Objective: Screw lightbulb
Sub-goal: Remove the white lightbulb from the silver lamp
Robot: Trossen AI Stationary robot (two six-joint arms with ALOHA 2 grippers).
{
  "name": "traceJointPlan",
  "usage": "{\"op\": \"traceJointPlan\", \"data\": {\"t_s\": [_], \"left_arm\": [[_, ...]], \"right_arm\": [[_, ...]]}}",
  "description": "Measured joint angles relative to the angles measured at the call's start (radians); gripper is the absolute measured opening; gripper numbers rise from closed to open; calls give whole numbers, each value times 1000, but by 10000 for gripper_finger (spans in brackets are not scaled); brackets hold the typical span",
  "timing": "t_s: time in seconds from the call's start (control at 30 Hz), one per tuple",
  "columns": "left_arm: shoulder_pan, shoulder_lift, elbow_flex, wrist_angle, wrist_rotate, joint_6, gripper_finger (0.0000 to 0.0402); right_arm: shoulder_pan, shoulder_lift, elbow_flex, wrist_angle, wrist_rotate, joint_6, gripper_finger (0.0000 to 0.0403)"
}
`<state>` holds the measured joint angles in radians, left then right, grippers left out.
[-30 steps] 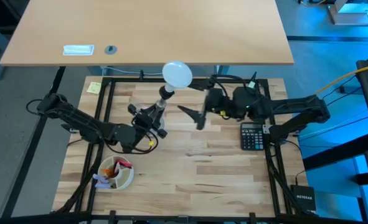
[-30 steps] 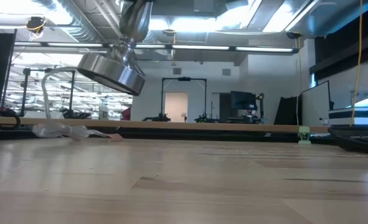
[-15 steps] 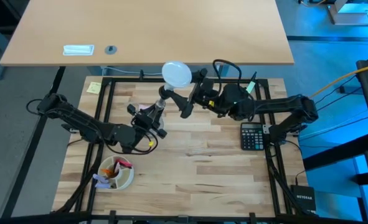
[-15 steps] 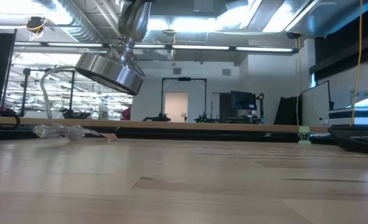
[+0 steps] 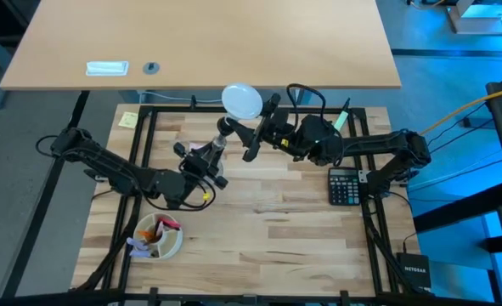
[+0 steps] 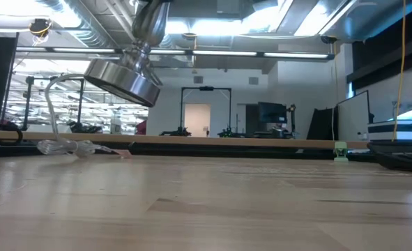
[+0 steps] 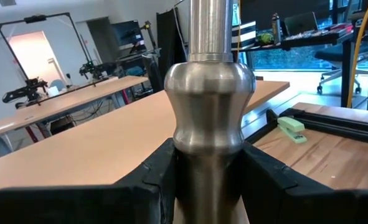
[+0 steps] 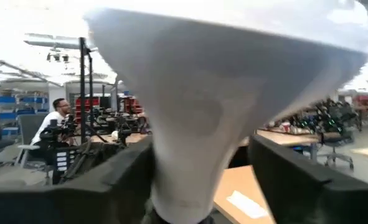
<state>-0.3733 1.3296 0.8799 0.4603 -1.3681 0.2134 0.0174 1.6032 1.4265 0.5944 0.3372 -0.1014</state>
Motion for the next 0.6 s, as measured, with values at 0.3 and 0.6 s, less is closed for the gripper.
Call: {"op": "traceJointPlan", "data": {"t_s": [0.3,0.6], "left_arm": [[-7,1,0,-3,1,0,119],[-74,-9,0,-4,172,39,119]], "right_arm": [[0,0,0,-10,-53,-21,153],[4,-33,3,-105,-293,-21,153]]}}
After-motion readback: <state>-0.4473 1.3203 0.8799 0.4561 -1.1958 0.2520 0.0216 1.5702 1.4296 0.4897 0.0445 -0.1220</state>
